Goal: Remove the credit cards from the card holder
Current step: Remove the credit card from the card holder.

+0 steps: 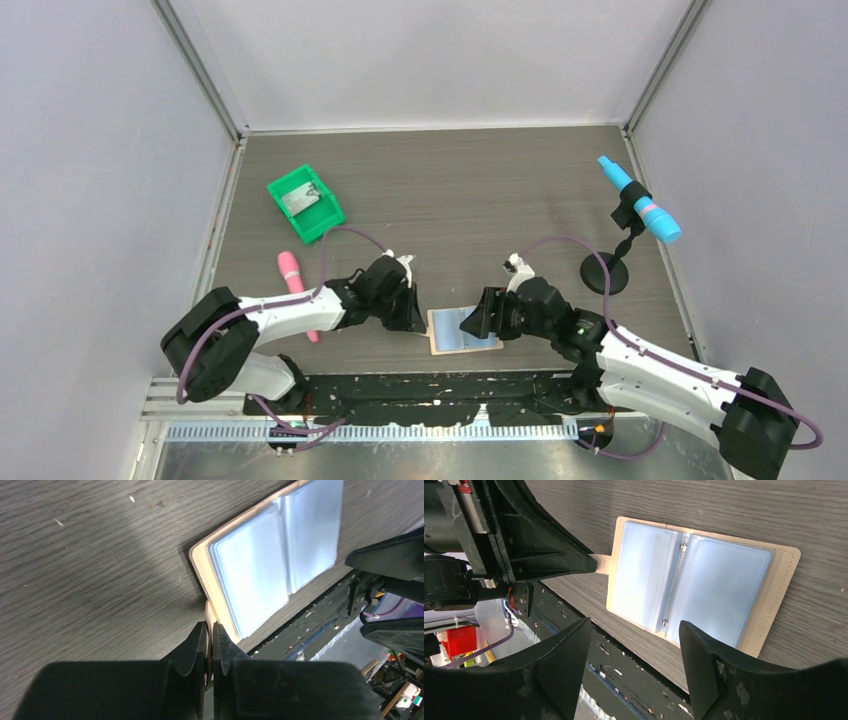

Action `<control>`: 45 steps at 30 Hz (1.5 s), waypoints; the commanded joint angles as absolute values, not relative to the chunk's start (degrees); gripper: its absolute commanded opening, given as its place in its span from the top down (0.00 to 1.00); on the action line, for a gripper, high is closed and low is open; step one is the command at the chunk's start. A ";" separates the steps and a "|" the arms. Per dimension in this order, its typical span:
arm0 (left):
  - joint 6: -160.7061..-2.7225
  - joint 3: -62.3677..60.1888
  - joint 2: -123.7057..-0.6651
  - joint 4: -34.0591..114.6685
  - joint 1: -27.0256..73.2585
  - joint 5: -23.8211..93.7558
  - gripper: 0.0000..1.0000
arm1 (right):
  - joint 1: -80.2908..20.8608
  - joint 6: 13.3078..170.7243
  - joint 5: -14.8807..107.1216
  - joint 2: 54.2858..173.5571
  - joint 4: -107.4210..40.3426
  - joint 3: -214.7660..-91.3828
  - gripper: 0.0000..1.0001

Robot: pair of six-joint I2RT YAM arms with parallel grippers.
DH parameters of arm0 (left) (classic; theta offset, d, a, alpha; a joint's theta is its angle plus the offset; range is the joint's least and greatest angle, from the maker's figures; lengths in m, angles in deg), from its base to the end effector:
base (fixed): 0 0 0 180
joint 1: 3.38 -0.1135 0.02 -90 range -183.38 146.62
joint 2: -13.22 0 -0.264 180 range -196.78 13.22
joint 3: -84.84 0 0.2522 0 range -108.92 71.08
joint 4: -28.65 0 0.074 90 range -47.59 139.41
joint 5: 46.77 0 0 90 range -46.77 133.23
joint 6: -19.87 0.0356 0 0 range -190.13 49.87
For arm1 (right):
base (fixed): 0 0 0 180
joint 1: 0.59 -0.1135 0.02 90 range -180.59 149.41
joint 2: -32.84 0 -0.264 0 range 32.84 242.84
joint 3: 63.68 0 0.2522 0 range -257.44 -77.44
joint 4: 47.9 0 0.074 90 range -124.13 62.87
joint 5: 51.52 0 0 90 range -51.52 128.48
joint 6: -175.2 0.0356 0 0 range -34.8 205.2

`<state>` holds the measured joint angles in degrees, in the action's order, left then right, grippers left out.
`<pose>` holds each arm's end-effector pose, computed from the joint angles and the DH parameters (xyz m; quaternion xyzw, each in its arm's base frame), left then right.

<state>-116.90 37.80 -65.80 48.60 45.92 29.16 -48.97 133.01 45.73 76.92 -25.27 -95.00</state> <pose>0.1568 -0.1956 0.1537 0.0606 0.9371 -0.3181 0.1304 0.1065 0.1267 0.1781 -0.0334 0.8866 0.3782 0.2640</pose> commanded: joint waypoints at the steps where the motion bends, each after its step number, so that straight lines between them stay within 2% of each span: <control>1: -118.60 38.16 -61.41 44.10 46.28 28.22 1.00 | -49.89 131.35 42.47 77.46 -25.60 -98.37 0.27; 12: -122.81 41.84 -55.17 36.81 47.44 25.25 1.00 | -53.55 131.08 40.96 83.56 -28.43 -100.30 0.21; 23: -122.72 42.14 -54.56 37.29 48.21 25.78 1.00 | -57.56 130.62 39.23 93.32 -31.97 -102.64 0.27; 32: -121.65 42.62 -52.92 39.27 48.30 27.01 1.00 | -58.06 129.94 34.91 92.00 -29.97 -101.93 0.40; 45: -120.64 43.18 -52.79 40.27 48.30 27.57 1.00 | -58.07 128.97 33.34 91.08 -27.95 -102.09 0.41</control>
